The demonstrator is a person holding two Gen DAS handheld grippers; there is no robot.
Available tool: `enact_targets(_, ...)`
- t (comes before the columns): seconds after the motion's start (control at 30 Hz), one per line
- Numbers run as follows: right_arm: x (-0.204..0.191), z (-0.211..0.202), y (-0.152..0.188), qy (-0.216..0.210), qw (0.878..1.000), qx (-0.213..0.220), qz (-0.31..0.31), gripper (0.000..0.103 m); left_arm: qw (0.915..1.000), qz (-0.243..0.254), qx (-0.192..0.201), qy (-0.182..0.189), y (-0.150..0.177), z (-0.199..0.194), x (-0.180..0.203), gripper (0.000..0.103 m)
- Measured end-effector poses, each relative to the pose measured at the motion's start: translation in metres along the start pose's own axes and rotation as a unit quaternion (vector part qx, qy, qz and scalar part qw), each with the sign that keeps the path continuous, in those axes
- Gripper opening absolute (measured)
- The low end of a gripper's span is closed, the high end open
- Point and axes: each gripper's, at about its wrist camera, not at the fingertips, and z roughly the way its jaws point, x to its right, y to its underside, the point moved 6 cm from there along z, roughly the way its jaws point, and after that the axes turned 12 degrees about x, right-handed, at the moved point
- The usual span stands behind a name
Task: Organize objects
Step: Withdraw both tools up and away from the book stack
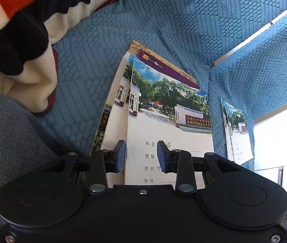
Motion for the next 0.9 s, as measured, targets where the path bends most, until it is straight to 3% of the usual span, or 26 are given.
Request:
enact_targets(0.37, -0.011, 0.003, 0.003, -0.014, 1.000, -0.010, -0.013, 0.026, 0.9999, -0.002, 0.012, -0.006, -0.006, -0.006, -0.002, 0.032)
enact_targets(0.6, 0.014, -0.004, -0.001, 0.002, 0.999, -0.011, 0.033, 0.026, 0.9993, 0.019, 0.033, -0.003, -0.008, -0.020, 0.015, 0.032)
enact_targets(0.9, -0.004, -0.051, -0.049, 0.011, 0.998, 0.057, -0.029, 0.026, 0.9945, 0.069, 0.076, 0.022, -0.020, -0.059, 0.060, 0.032)
